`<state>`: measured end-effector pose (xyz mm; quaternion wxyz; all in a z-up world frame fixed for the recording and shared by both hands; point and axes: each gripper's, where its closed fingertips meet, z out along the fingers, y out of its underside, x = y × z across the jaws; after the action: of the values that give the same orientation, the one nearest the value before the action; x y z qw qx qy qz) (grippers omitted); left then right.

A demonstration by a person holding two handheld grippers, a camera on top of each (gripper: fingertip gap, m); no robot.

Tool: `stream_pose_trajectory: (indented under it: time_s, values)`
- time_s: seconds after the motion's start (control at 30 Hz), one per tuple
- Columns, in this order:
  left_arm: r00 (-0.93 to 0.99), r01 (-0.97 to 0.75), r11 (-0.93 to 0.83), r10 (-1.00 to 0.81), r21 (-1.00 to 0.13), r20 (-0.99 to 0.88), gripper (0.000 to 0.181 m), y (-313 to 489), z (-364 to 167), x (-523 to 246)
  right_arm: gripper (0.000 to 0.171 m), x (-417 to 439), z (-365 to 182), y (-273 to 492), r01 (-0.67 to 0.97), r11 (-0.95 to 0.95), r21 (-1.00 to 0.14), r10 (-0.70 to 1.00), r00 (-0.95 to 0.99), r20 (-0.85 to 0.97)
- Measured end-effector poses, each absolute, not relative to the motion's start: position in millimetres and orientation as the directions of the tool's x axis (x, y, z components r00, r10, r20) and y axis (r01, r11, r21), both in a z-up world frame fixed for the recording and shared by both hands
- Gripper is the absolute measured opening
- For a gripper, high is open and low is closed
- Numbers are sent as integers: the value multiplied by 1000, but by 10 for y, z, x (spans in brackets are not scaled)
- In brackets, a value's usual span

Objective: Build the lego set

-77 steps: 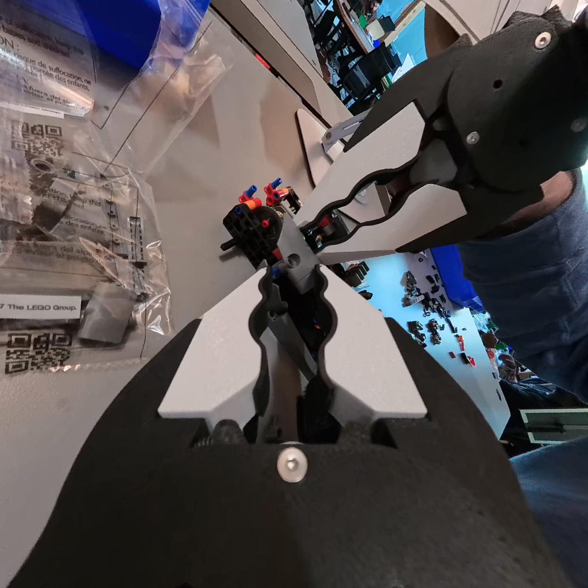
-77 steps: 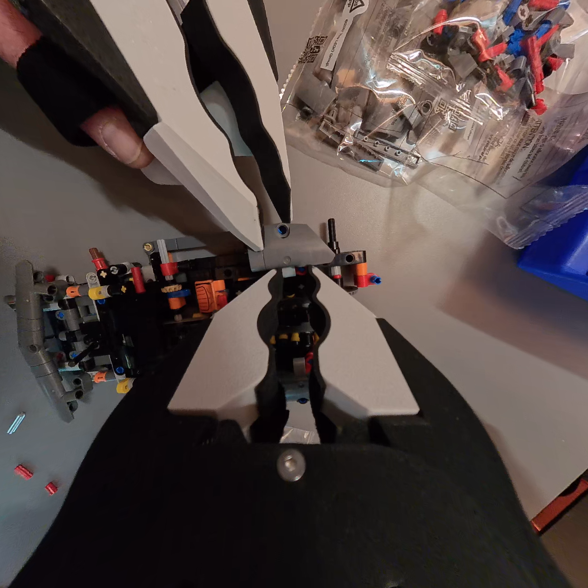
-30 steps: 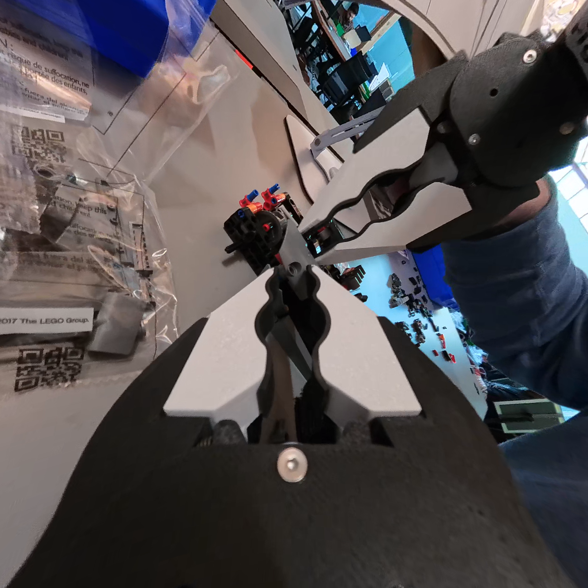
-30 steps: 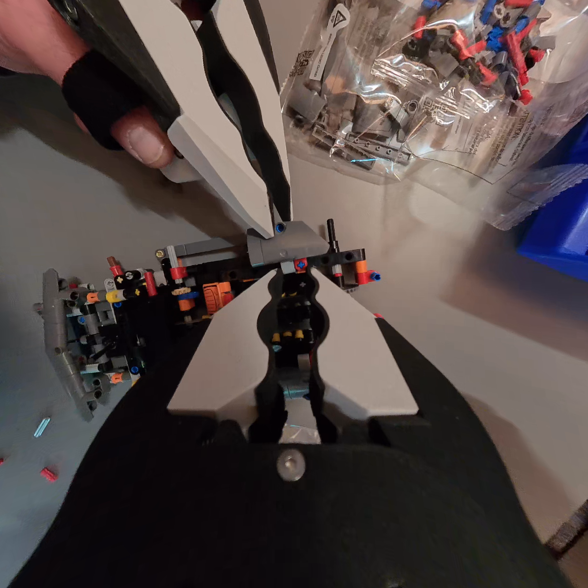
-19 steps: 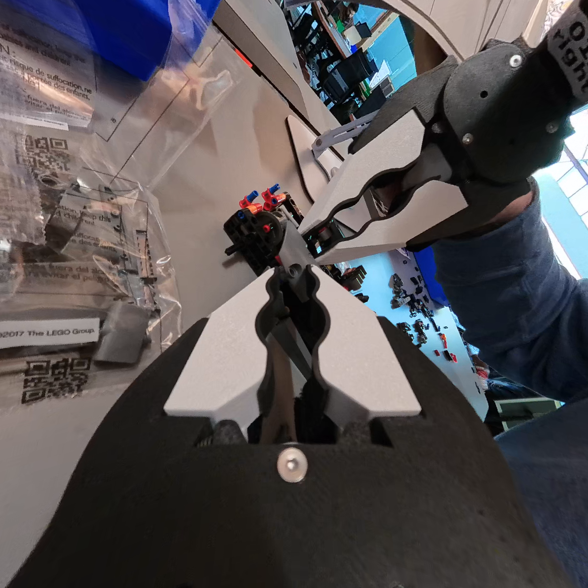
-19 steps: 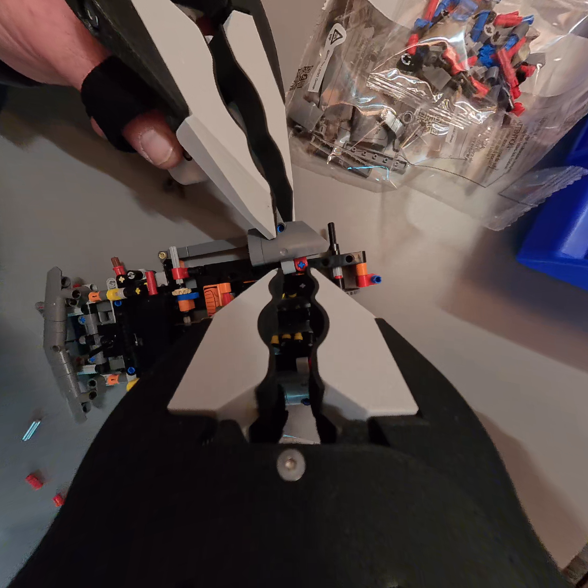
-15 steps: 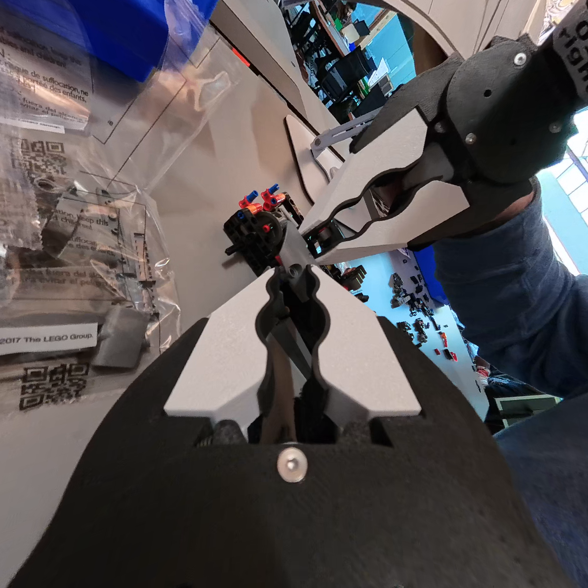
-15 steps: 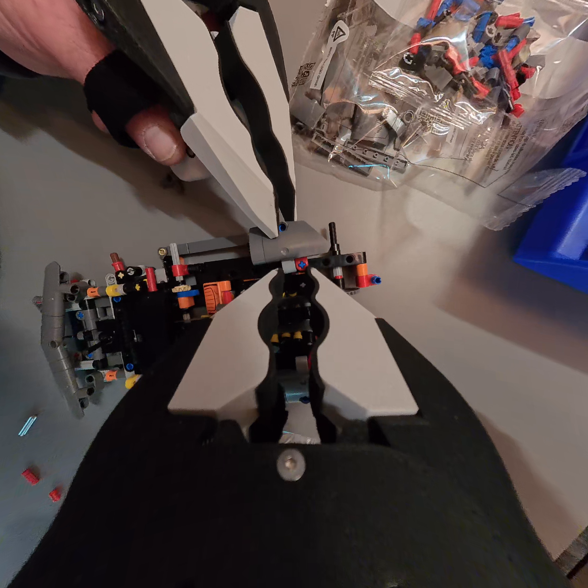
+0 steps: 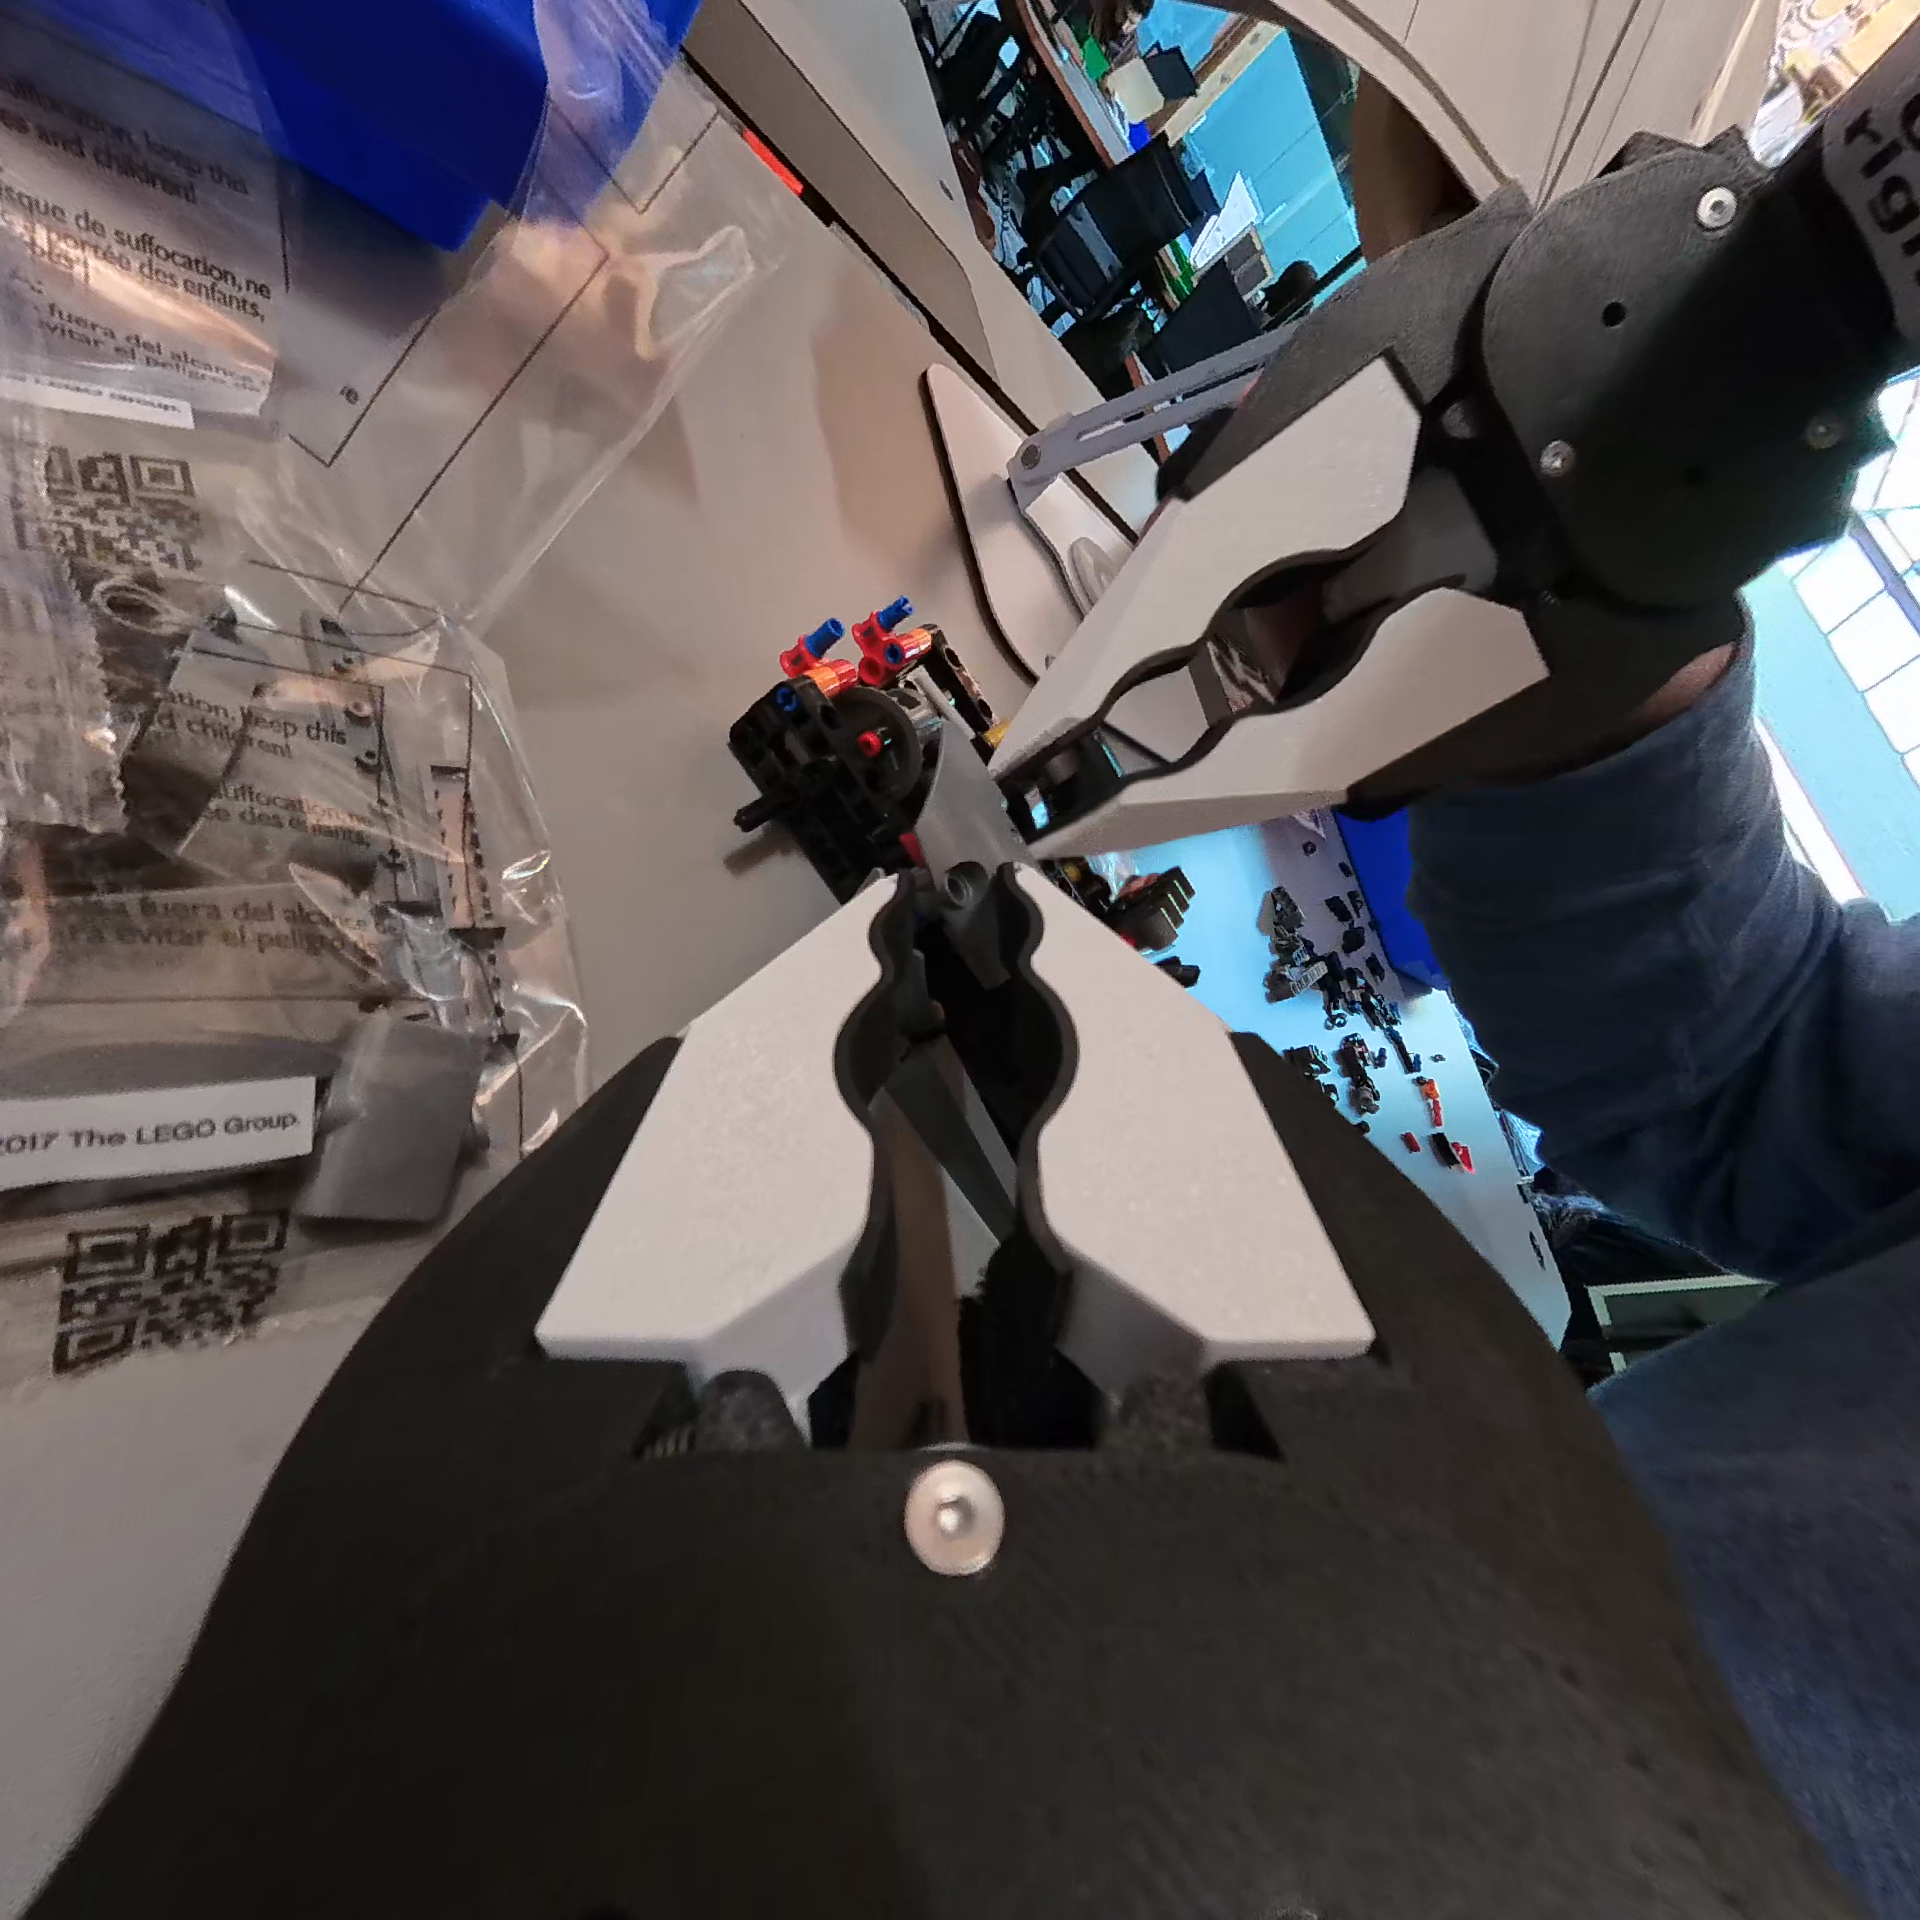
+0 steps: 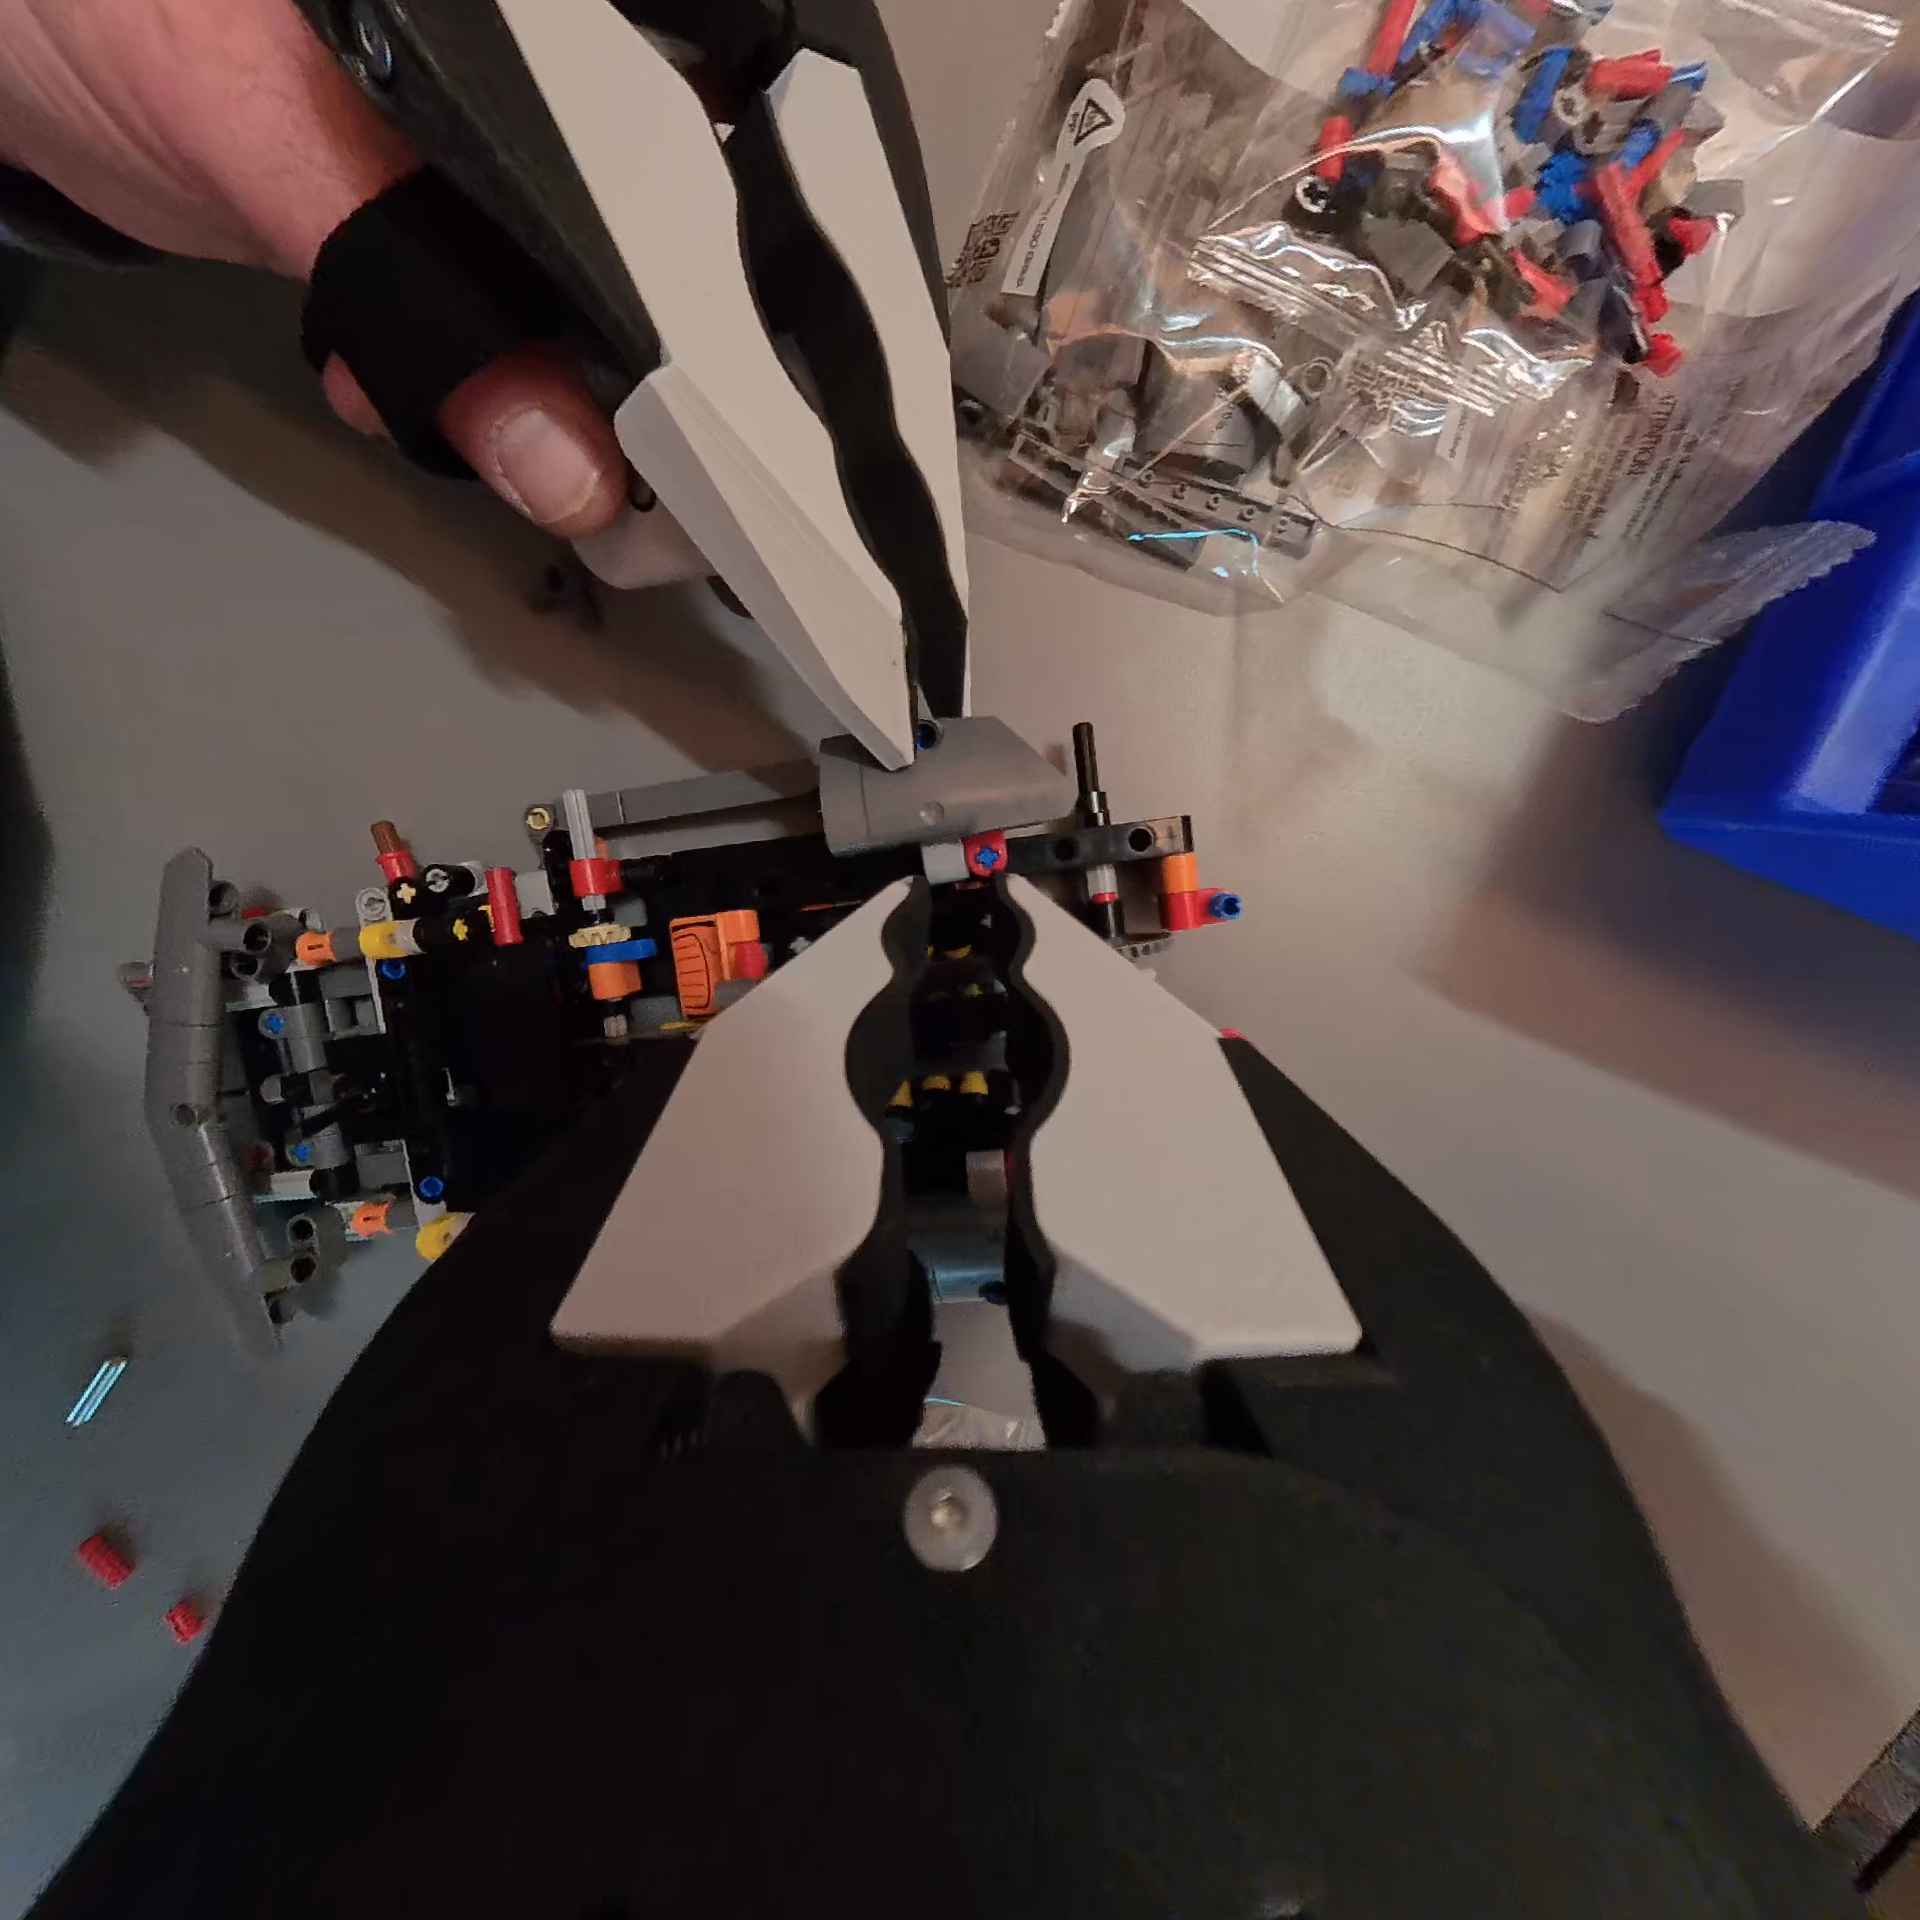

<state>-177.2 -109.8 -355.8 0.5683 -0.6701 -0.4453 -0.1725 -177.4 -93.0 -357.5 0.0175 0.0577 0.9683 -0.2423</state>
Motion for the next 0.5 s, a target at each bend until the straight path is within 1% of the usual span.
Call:
stream_pose_trajectory:
  time_s: [0.2, 0.33, 0.5]
  values:
    - [545, 795, 35, 395, -605, 739, 13, -1088, -3562, -1781, 4, -1762, -3595, -966, 116, 858, -500, 82, -993, -89]
    - [549, 794, 30, 395, -607, 737, 13, -1082, -3564, -1796, 3, -1763, -3607, -962, 111, 870, -481, 81, -993, -82]
    - [541, 800, 35, 391, -599, 745, 13, -1083, -3565, -1807, 3, -1769, -3609, -962, 138, 877, -461, 93, -989, -119]
